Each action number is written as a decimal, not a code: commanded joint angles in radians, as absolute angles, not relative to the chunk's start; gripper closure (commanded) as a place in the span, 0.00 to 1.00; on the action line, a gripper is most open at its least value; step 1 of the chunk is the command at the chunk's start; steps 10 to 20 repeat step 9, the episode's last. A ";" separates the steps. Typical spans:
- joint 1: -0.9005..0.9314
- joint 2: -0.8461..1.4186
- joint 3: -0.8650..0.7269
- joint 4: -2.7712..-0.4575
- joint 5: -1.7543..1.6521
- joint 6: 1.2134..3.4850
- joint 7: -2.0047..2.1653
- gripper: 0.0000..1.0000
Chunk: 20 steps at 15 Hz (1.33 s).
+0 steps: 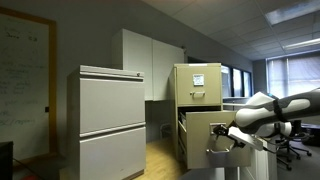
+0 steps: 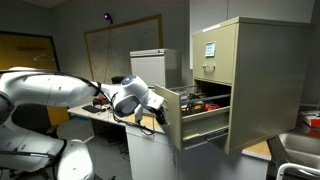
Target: Open the bottom drawer of the file cabinet to the right
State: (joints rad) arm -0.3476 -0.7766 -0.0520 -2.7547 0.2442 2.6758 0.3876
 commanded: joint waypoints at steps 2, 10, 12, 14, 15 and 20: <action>-0.353 -0.820 -0.009 -2.667 0.200 2.667 0.402 0.00; -0.266 -0.775 -0.093 -2.592 0.187 2.224 0.309 0.00; -0.266 -0.775 -0.093 -2.592 0.187 2.224 0.309 0.00; -0.266 -0.775 -0.093 -2.592 0.187 2.224 0.309 0.00; -0.266 -0.775 -0.093 -2.592 0.187 2.224 0.309 0.00; -0.266 -0.775 -0.093 -2.592 0.187 2.224 0.309 0.00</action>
